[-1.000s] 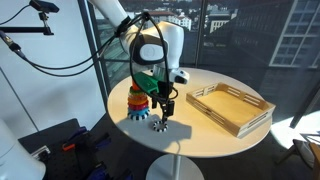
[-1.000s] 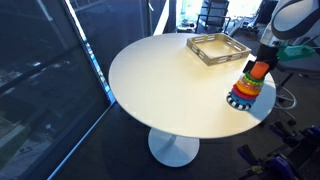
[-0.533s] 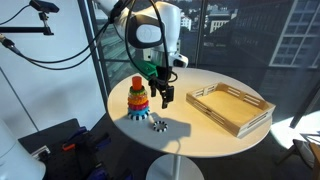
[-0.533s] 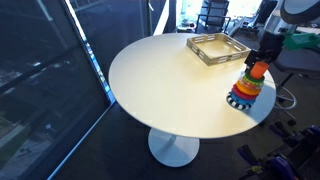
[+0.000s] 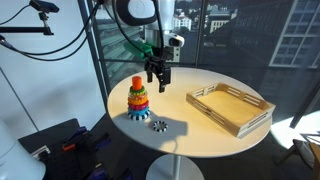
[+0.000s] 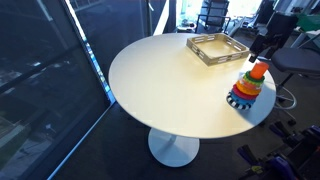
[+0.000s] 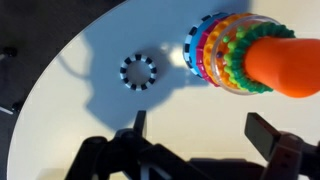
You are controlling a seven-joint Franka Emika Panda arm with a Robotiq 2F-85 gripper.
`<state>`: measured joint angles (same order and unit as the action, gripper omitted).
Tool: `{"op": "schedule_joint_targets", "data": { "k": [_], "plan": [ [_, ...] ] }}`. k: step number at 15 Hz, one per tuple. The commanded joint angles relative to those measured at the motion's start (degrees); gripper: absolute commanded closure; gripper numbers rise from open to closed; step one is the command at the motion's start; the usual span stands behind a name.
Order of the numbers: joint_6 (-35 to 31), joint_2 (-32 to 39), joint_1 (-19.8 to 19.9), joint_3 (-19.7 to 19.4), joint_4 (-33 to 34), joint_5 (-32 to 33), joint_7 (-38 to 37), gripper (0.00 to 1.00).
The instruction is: Put the small white and black ring on the table
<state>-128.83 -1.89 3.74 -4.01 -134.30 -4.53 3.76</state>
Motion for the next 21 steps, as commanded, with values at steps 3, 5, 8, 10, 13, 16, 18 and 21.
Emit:
{"op": "schedule_joint_targets", "data": {
  "k": [3, 5, 8, 10, 13, 16, 18, 21],
  "plan": [
    [7.44, -6.57, -0.66, 0.73, 0.67, 0.95, -2.00, 0.00],
    [9.02, -8.66, -0.86, 1.06, 0.64, 1.30, -2.08, 0.00],
    [12.25, -11.63, -1.10, 1.72, 0.76, 2.11, -2.75, 0.00],
    [14.83, -13.30, -1.10, 2.33, 0.99, 3.22, -3.79, 0.00],
    [19.49, -14.82, -1.13, 2.99, 1.68, 3.95, -5.86, 0.00],
    [21.25, -15.76, -1.10, 3.37, 1.67, 3.65, -7.78, 0.00],
    [20.85, -16.03, -1.07, 3.45, 1.47, 3.54, -8.70, 0.00],
    [19.62, -15.34, -1.25, 2.95, 0.88, 3.02, -7.06, 0.00]
  ]
}}
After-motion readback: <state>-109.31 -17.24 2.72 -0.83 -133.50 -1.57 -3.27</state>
